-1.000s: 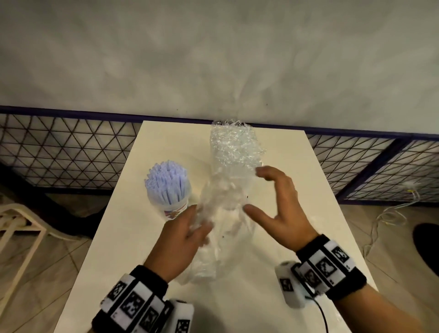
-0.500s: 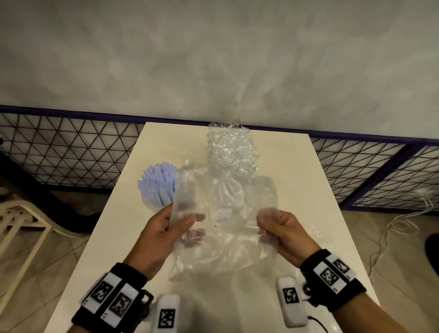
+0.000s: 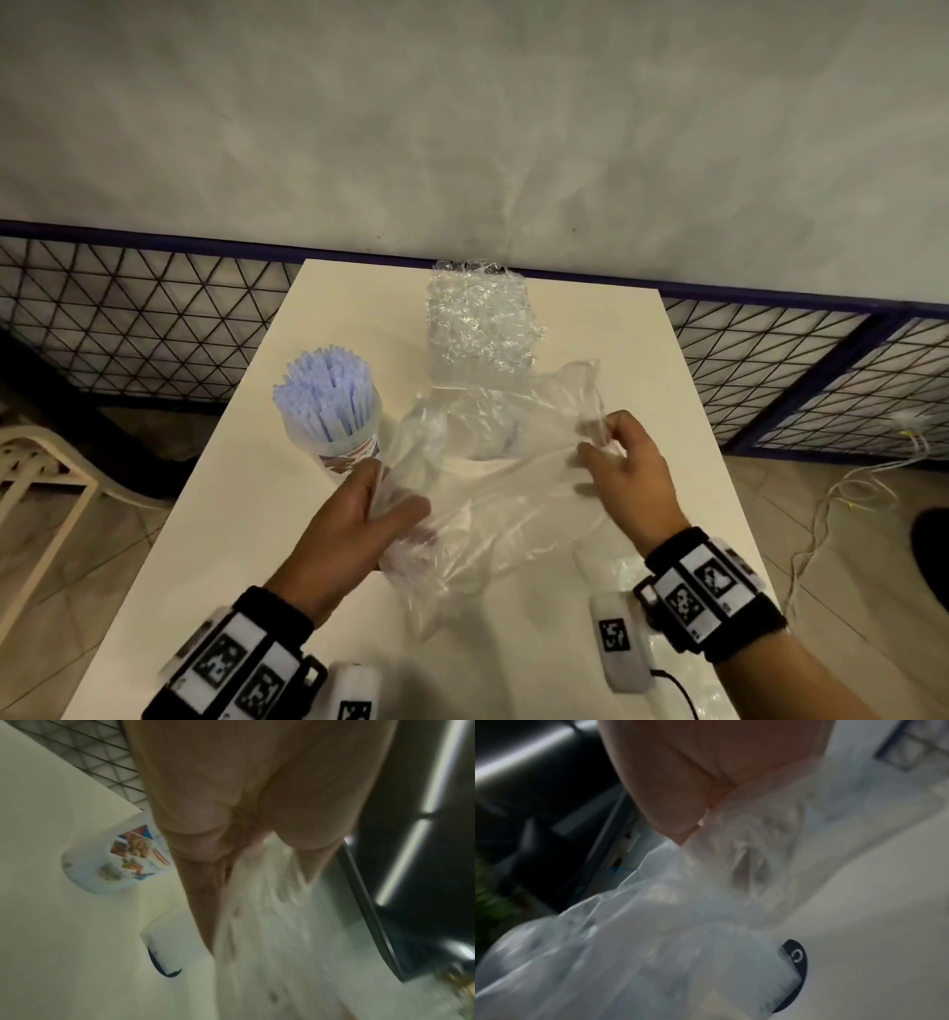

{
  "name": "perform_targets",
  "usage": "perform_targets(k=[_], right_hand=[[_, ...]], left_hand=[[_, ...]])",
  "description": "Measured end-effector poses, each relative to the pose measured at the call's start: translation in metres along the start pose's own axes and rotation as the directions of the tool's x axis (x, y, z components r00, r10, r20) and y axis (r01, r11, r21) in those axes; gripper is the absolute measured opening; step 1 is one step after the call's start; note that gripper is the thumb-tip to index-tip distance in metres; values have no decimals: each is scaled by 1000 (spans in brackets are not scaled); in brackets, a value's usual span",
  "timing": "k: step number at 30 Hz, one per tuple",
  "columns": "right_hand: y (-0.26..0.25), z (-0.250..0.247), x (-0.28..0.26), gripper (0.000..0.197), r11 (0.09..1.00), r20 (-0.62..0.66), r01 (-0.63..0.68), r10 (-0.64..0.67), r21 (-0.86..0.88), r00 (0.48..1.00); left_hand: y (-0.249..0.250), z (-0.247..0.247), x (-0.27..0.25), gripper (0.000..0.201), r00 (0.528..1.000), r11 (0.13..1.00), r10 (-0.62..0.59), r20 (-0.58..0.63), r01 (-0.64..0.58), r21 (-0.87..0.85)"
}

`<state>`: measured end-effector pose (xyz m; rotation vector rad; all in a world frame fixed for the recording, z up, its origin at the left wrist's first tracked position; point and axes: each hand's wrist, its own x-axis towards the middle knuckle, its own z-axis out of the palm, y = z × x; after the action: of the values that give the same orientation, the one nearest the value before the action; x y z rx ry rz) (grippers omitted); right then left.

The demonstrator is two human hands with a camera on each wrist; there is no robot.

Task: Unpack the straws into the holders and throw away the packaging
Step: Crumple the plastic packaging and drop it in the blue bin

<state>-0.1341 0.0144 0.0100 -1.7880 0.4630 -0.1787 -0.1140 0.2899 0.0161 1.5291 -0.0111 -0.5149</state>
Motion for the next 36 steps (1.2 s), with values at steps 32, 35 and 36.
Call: perform_targets(k=[32, 35, 36], right_hand=[[-17, 6, -4, 26, 920, 432, -28, -157, 391, 888], [-17, 11, 1, 27, 906, 342, 117, -270, 407, 900], [-17, 14, 2, 33, 897, 321, 150, -299, 415, 898]], left_hand=[[27, 15, -1, 29, 952, 968, 35, 304, 44, -249], [23, 23, -3, 55, 931, 927, 64, 360, 78, -368], [21, 27, -1, 61, 949, 909, 74, 307, 63, -412]])
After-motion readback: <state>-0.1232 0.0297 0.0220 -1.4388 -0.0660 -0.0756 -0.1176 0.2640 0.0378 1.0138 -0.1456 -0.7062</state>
